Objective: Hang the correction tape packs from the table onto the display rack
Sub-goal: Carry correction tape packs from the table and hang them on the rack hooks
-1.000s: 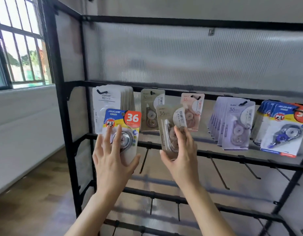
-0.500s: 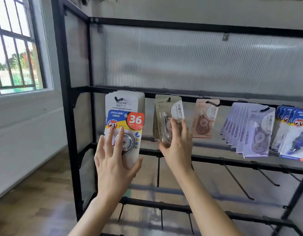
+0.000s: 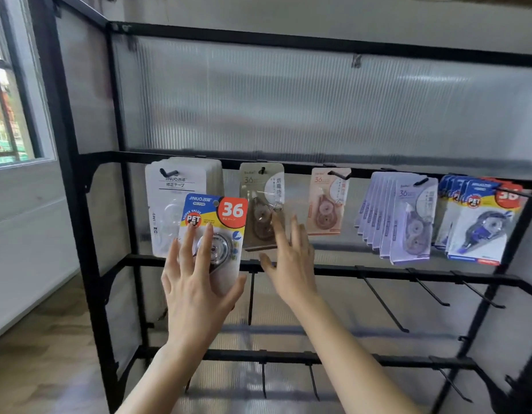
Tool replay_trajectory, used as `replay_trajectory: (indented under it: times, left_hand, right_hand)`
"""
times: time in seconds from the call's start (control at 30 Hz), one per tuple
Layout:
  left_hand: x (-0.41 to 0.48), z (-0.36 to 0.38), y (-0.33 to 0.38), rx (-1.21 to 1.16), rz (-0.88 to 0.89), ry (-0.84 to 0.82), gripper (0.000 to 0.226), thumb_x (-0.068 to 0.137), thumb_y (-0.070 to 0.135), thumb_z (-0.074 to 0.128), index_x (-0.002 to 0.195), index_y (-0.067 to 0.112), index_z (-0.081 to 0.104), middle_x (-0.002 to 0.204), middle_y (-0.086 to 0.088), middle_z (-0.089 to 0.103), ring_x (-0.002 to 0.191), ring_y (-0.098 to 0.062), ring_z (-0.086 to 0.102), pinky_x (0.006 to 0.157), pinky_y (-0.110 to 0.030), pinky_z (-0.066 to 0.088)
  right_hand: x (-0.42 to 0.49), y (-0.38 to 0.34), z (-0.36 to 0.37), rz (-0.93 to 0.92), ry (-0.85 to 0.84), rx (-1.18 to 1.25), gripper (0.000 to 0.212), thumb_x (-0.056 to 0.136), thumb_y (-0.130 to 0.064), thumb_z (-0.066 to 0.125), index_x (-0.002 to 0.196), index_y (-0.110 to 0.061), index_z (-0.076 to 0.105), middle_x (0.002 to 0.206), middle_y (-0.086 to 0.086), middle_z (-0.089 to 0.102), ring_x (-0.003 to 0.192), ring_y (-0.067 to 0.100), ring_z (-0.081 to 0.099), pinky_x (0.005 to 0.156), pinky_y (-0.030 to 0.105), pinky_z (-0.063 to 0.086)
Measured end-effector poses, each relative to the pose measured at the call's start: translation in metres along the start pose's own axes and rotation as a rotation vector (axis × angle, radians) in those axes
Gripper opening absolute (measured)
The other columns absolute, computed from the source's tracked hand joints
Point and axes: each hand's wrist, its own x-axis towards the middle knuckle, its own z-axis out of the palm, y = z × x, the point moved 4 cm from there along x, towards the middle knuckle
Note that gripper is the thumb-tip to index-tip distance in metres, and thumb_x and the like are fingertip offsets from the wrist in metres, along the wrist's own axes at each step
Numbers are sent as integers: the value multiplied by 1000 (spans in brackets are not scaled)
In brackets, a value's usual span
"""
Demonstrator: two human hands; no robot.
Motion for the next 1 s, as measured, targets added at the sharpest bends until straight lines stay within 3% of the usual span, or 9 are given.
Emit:
replay_trajectory:
  times: [0.1,0.2,0.53,0.67,0.87,1.0]
  left_hand:
    - [-6,19,23,-35,31,-42,98,71,33,81,145,34,16,157,-5,23,142,-34,18,108,-52,22]
    - [-14,45,55,-82,60,-90,98,72,37,79,145,36,13,158,-5,20,144,-31,13,111,-51,19]
    - [-58,138,207,-227,133,-159,94,73,34,80,146,31,20,157,-6,23,142,-34,18,110,-48,20]
    - [-74,169,269,-255,166,-165,88,73,36,77,147,19,31,155,-9,27,140,-40,23,108,-52,24]
    - [-89,199,348,-294,204,-147,85,73,45,65,147,19,32,154,-10,28,139,-41,26,107,-51,26]
    - [-94,213,383,-289,228,-136,86,73,45,65,146,28,22,154,-10,27,139,-42,25,105,-52,26]
  right_hand:
    - [-26,32,-22,27,17,-7,72,94,-34,54,151,-27,10,159,9,-2,147,29,2,118,44,11]
    - [-53,77,-52,104,39,-16,72,94,-32,53,151,-28,8,160,7,-2,147,25,2,118,41,8]
    - [-122,228,-165,257,79,-97,67,94,-34,52,150,-26,16,158,8,12,146,25,10,116,40,16]
    - [-141,284,-199,287,50,-121,69,94,-36,52,150,-30,11,159,7,9,145,25,10,117,39,15]
    - [-160,344,-234,289,42,-150,70,94,-38,53,150,-31,11,159,6,9,146,24,10,116,40,14]
    - [-166,369,-247,266,51,-136,72,93,-36,54,145,-36,5,159,5,10,146,23,11,116,39,14]
